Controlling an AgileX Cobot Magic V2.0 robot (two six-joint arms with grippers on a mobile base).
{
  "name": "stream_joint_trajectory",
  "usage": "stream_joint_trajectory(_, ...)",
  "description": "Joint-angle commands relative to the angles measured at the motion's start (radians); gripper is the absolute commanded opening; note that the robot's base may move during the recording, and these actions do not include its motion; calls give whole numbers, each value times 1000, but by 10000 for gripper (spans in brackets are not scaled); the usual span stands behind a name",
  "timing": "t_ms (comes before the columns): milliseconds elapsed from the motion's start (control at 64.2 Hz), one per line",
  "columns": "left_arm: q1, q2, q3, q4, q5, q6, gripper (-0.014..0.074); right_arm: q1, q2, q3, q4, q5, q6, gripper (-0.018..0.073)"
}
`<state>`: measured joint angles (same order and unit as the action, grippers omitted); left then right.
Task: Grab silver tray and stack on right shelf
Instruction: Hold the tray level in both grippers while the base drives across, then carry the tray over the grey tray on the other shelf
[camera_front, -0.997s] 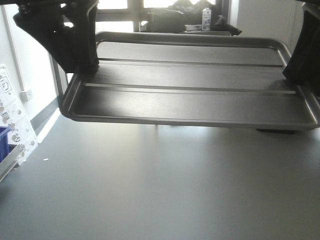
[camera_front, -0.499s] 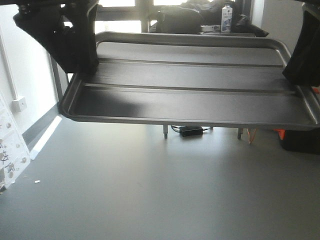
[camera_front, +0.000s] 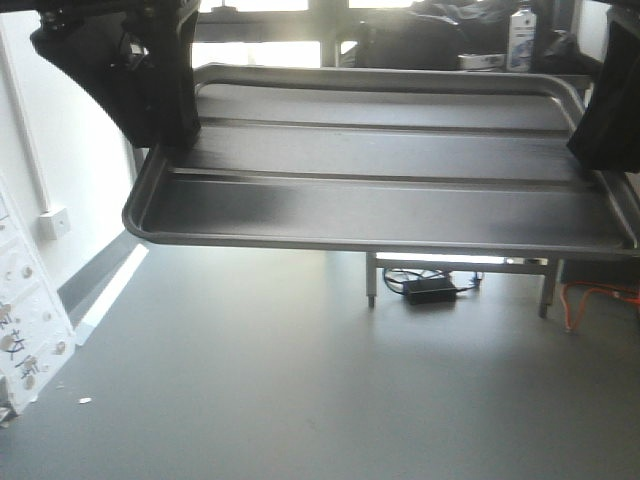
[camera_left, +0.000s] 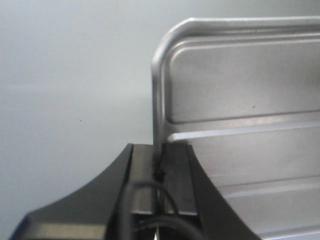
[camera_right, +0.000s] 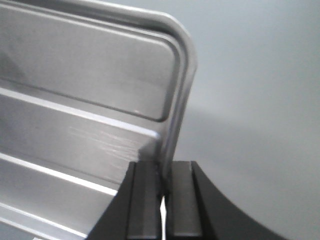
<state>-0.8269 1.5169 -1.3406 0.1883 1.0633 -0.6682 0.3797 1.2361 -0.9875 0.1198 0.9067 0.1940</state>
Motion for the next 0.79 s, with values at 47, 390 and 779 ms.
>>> stream_joint_trajectory(47,-8,-27,-29,19,-20,17,-101,2,-24,-34,-3,-36,-29,56)
stream_joint_trajectory(390,-8,-5,-29,19,-23,17,-101,2,-24,-34,-3,-36,-29,56)
stream_joint_trajectory(779,-8,8,-29,19,-23,17,-101,2,-24,-34,-3,-36,-29,56)
